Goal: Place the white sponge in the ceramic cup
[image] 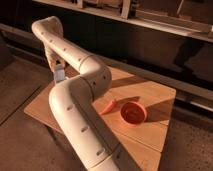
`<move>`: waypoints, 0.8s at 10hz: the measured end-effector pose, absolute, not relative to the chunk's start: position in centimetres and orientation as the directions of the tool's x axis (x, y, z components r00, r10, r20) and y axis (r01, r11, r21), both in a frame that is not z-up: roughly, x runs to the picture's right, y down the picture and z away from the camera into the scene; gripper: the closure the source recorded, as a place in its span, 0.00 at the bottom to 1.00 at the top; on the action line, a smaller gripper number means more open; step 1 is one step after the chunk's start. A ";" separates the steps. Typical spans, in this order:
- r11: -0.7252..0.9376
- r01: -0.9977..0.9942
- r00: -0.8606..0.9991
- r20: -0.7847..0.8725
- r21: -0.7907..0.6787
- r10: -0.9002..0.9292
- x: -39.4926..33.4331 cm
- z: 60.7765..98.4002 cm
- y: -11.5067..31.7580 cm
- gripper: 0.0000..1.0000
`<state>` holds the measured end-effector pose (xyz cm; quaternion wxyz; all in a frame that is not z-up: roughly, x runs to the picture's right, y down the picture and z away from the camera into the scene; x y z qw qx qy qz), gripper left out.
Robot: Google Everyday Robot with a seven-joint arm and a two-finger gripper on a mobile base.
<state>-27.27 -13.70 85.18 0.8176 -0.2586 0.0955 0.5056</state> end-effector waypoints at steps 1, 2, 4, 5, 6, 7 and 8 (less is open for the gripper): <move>0.357 -0.876 0.471 -0.416 -0.323 0.778 -27.2 84.9 -13.7 1.00; 0.363 -0.876 0.472 -0.414 -0.317 0.778 -27.1 84.5 -13.8 1.00; 0.367 -0.879 0.470 -0.418 -0.305 0.778 -26.6 84.2 -13.5 1.00; 0.366 -0.881 0.467 -0.428 -0.300 0.773 -26.4 84.3 -12.9 1.00; 0.366 -0.882 0.466 -0.438 -0.296 0.769 -26.2 84.5 -12.4 1.00; 0.367 -0.884 0.464 -0.453 -0.288 0.761 -25.8 84.8 -11.7 1.00; 0.368 -0.886 0.461 -0.465 -0.281 0.756 -25.5 85.0 -11.1 1.00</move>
